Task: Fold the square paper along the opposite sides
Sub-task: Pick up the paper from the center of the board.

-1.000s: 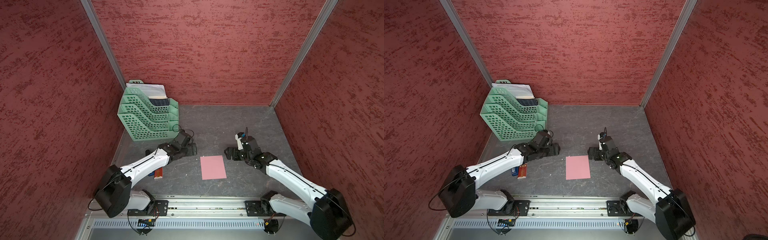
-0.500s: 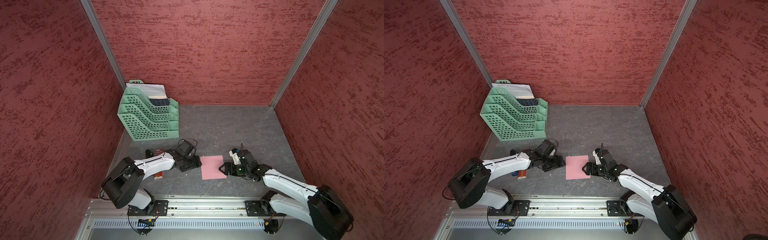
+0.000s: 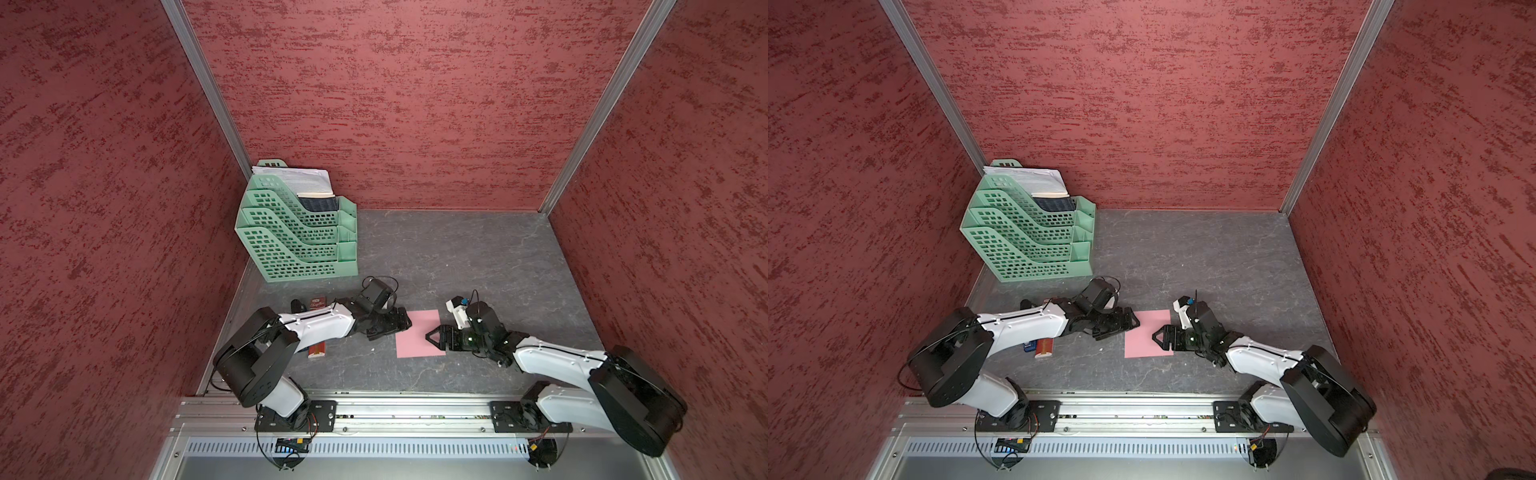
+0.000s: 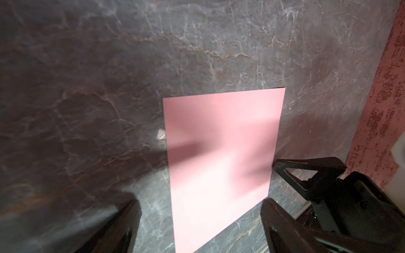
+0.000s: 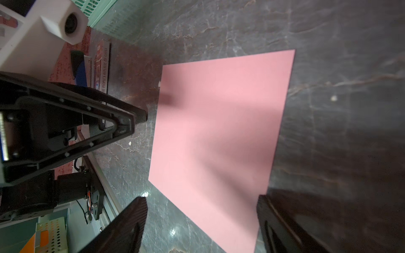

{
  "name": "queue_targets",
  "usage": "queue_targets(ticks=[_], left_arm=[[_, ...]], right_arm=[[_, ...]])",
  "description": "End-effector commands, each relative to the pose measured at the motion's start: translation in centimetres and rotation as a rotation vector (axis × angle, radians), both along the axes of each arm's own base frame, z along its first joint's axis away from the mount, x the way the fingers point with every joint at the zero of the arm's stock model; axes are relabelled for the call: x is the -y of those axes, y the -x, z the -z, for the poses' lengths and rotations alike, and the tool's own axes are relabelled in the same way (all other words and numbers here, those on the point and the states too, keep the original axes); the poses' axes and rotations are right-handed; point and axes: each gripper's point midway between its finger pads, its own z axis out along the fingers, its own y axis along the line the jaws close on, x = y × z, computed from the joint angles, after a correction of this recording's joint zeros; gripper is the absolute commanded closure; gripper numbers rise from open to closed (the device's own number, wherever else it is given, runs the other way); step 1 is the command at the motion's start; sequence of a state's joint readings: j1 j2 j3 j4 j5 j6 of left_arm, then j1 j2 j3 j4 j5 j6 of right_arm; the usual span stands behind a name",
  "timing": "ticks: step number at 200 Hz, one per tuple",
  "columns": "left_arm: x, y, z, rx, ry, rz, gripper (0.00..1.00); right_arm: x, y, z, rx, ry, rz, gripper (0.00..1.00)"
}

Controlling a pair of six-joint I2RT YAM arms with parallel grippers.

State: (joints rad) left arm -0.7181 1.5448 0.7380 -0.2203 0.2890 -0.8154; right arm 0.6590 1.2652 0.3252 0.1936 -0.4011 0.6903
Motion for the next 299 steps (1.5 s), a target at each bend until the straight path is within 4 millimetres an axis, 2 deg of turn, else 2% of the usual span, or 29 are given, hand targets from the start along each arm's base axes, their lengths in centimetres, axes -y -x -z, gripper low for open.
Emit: queue_targets(ticks=[1,55,101,156,173,232,256,278,299], left_arm=[[-2.5,1.5,3.6,-0.079,-0.138,-0.024,0.11],[-4.8,1.7,5.0,-0.100,-0.259,-0.044,0.10],[-4.7,2.1,6.8,-0.138,-0.264,-0.038,0.10],[-5.6,2.9,7.5,-0.156,-0.310,-0.037,0.12],[-6.0,3.1,8.0,-0.162,-0.330,-0.034,0.14],[-5.9,3.6,9.9,-0.193,-0.357,-0.010,0.35],[-5.8,3.9,10.2,-0.197,-0.362,0.002,0.36],[-5.8,4.0,10.2,-0.196,-0.362,0.010,0.42],[-5.5,4.2,10.0,-0.191,-0.356,0.032,0.40]], right_arm=[[-0.3,1.2,1.4,-0.045,0.004,-0.016,0.16],[-1.6,1.3,1.1,-0.017,-0.032,-0.040,0.16],[-2.7,1.6,1.1,-0.004,-0.052,-0.071,0.16],[-3.2,1.6,0.9,0.018,-0.064,-0.092,0.16],[-3.2,1.6,0.5,0.036,-0.065,-0.098,0.16],[-3.1,1.4,0.0,0.058,-0.044,-0.104,0.15],[-3.2,1.2,0.0,0.058,-0.042,-0.104,0.15],[-3.4,1.1,0.5,0.050,-0.043,-0.101,0.15],[-3.7,0.9,0.7,0.045,-0.047,-0.103,0.15]])
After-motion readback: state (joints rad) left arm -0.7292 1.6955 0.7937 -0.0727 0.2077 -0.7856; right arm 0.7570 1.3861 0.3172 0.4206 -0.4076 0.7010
